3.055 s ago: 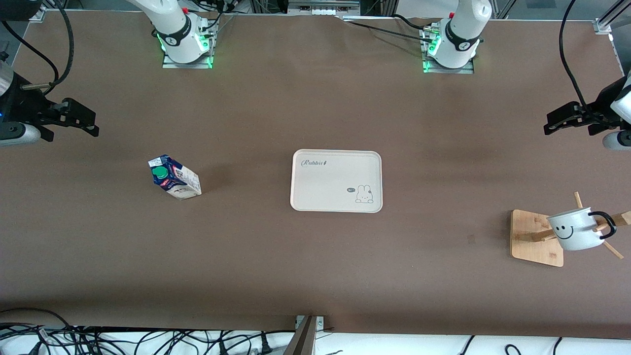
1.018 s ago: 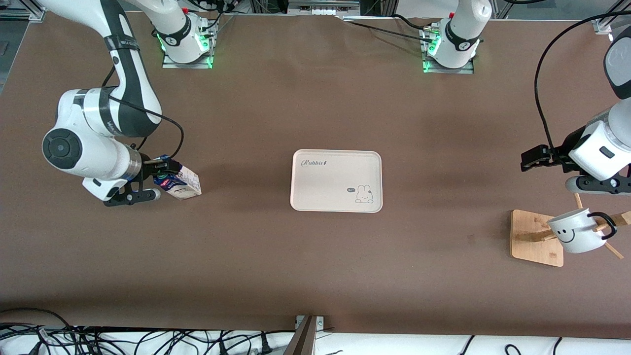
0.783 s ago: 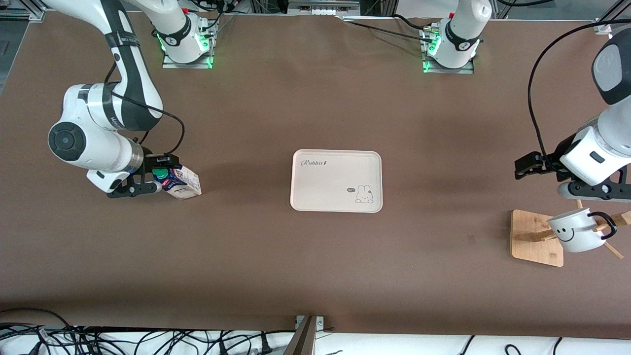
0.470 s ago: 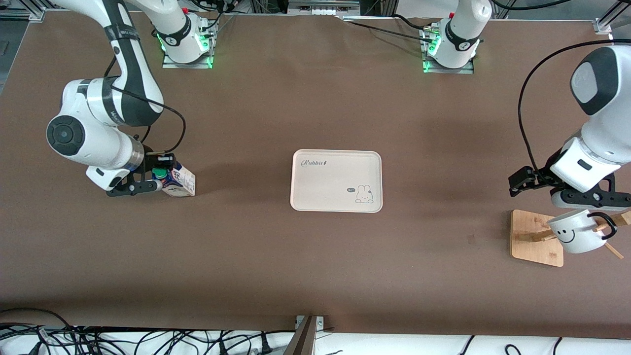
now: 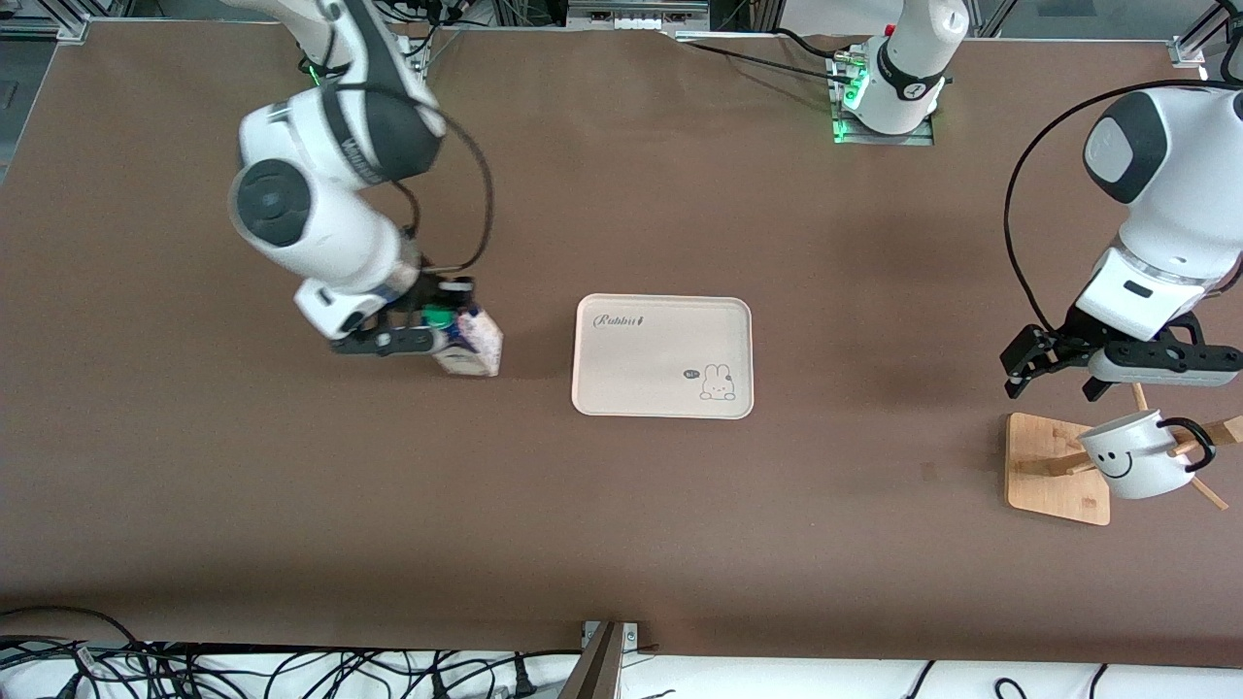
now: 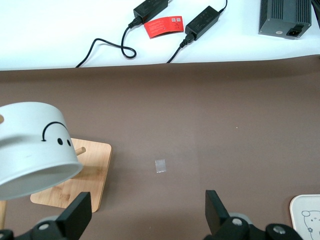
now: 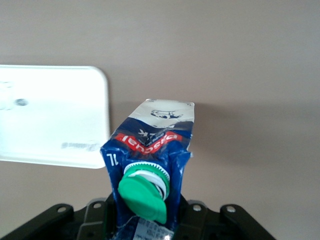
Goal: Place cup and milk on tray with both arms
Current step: 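Carry the milk carton onto the tray with the right gripper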
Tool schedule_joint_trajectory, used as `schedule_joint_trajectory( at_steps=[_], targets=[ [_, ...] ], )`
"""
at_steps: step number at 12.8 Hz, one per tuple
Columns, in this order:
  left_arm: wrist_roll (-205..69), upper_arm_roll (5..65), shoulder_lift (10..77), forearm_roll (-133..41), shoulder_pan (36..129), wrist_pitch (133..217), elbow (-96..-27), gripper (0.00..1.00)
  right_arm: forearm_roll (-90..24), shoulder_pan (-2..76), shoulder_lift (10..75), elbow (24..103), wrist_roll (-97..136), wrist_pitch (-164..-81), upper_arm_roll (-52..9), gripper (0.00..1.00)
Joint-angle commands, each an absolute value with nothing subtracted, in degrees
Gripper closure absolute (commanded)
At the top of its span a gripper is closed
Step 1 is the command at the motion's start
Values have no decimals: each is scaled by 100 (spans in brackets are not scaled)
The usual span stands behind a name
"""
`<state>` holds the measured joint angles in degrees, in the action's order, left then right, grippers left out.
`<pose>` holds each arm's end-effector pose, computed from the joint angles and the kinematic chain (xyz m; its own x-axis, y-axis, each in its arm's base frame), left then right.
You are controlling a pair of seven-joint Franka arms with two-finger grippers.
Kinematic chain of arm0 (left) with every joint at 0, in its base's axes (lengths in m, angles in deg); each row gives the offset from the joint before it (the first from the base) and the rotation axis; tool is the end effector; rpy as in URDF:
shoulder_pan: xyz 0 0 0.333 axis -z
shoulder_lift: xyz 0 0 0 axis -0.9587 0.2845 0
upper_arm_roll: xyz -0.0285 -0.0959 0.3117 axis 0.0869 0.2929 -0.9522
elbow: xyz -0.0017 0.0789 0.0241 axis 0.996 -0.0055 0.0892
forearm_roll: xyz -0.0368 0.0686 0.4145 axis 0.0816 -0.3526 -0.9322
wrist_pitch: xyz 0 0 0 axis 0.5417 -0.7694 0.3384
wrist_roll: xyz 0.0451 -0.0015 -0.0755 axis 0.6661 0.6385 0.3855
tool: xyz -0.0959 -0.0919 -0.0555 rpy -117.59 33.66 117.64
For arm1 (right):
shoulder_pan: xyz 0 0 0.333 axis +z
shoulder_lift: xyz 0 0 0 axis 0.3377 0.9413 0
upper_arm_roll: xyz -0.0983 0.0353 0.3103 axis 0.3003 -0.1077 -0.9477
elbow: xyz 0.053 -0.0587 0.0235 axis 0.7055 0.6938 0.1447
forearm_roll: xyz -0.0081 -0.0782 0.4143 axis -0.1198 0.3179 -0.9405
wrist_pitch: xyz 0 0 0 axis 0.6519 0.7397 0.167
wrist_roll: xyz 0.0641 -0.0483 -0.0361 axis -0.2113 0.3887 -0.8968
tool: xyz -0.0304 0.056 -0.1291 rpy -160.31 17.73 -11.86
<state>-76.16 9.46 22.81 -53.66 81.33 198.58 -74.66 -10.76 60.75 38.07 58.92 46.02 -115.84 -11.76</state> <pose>0.6536 -0.0059 0.4380 0.9184 -0.0200 0.3952 -0.0209 -0.9998 -0.0019 0.5905 0.3329 0.3850 0.9927 -0.0016 -0.1209 -0.0159 -0.9930 -0.1174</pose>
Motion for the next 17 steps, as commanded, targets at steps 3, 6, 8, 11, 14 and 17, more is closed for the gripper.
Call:
schedule_joint_trajectory(
  at_steps=[3, 6, 8, 11, 14, 17],
  targets=[
    [-7636, 942, 1876, -5242, 8138, 20623, -8087, 0, -1404, 7061, 4698, 5019, 5676, -11764, -1097, 64],
    [-7636, 916, 1762, -5242, 8129, 22001, -8842, 0, -1413, 7272, 4971, 5019, 5861, -12283, -1097, 64],
    [-7635, 890, 1639, -5242, 8077, 22487, -9221, 0, -1413, 7282, 5085, 5019, 5861, -12494, -1097, 64],
    [-7635, 785, 1375, -5242, 8050, 22699, -9591, 0, -1413, 7326, 5165, 5010, 5835, -12731, -1097, 63],
    [-7644, 749, 1304, -5242, 7927, 23303, -10012, 0, -1413, 7370, 5244, 5010, 5852, -12811, -1106, 63],
    [-7644, 740, 1339, -5242, 7927, 23640, -10198, 0, -1413, 7379, 5323, 5010, 5861, -12820, -1106, 61]
  ],
)
